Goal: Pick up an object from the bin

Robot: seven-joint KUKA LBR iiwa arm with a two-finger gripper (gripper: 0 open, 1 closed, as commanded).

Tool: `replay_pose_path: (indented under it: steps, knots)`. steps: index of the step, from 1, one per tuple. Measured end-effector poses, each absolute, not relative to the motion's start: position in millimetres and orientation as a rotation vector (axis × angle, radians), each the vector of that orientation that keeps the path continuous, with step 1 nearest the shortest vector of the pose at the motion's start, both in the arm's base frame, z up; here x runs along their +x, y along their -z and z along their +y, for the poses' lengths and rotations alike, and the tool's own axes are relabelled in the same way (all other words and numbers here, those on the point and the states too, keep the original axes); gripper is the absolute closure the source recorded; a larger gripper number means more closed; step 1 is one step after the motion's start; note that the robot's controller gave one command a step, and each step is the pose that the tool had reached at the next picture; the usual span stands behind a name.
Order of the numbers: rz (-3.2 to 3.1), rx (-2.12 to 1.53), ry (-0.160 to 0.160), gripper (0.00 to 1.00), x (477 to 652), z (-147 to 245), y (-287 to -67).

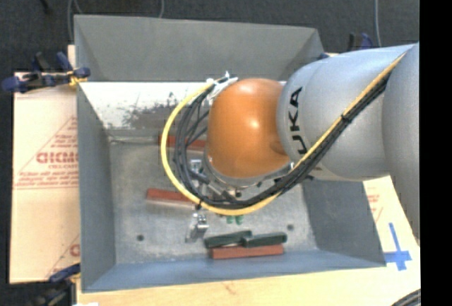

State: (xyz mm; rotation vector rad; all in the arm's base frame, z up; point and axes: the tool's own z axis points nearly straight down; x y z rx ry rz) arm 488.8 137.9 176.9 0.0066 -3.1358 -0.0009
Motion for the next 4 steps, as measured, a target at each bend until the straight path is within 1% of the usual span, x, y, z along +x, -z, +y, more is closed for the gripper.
replay_pose_path:
  steps: [1, 2, 3, 4]
  knots:
    - [-3.143, 0.001, 0.003, 0.0, 490.7, 137, -181]
    - [-3.172, -0.141, 0.016, 1.0, 540.3, 133, -82]
    - [-3.172, -0.142, 0.016, 1.0, 540.2, 133, -82]
    - [-3.138, -0.15, 0.002, 1.0, 551.2, 118, -118]
